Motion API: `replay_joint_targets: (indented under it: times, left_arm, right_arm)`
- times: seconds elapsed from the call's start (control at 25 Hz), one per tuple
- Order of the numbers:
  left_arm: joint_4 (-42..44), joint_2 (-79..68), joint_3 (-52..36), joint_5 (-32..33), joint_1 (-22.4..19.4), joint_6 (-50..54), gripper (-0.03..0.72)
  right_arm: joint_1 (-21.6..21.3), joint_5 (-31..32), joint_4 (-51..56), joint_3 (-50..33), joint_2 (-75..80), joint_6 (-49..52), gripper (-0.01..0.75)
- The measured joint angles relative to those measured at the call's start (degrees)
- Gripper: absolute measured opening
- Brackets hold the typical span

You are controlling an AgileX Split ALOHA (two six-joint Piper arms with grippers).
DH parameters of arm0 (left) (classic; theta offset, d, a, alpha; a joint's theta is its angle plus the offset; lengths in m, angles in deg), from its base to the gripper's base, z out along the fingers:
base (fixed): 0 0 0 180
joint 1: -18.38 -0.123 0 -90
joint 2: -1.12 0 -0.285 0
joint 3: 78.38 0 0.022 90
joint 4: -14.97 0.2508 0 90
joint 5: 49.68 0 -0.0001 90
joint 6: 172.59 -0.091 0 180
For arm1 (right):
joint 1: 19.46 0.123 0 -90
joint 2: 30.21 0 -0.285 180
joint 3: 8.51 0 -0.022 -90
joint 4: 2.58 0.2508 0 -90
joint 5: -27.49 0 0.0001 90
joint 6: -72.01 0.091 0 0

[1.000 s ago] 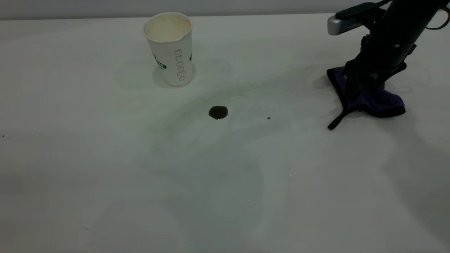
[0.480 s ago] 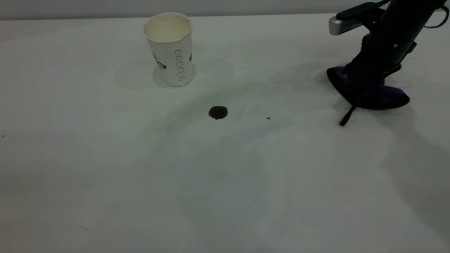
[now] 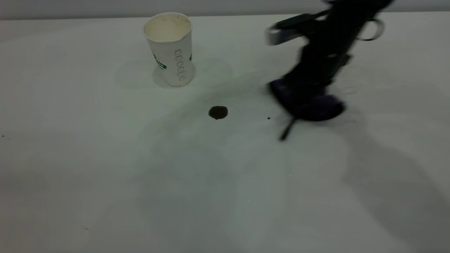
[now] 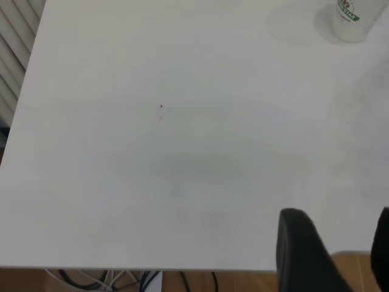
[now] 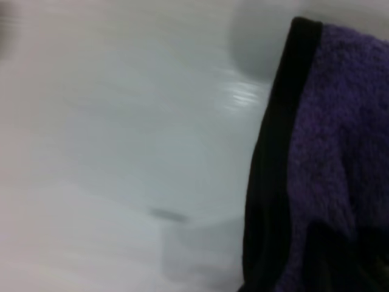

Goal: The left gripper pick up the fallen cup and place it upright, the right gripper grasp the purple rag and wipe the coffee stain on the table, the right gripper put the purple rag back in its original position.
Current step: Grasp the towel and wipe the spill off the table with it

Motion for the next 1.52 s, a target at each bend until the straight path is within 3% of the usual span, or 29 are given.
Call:
replay_joint_targets:
  times: [0.28,0.56,0.96,1.2,1.52]
  left_arm:
    - [0.0,0.0,0.0,0.0,0.0,0.0,0.348]
    - [0.0,0.0,0.0,0.0,0.0,0.0,0.348]
    - [0.0,0.0,0.0,0.0,0.0,-0.04,0.348]
    - [0.0,0.0,0.0,0.0,0.0,-0.04,0.348]
    - [0.0,0.0,0.0,0.0,0.0,-0.04,0.348]
  right_arm:
    - [10.57,-0.68,6.87,7.29,1.46,0.11,0.034]
    - [14.59,-1.44,13.55,13.76,3.56,0.11,0.034]
    - [19.25,-7.29,18.55,14.21,7.74,0.11,0.034]
    - [15.35,-6.76,19.34,14.56,9.17,0.18,0.034]
    - [-0.96,5.72,13.81,15.19,8.73,6.19,0.036]
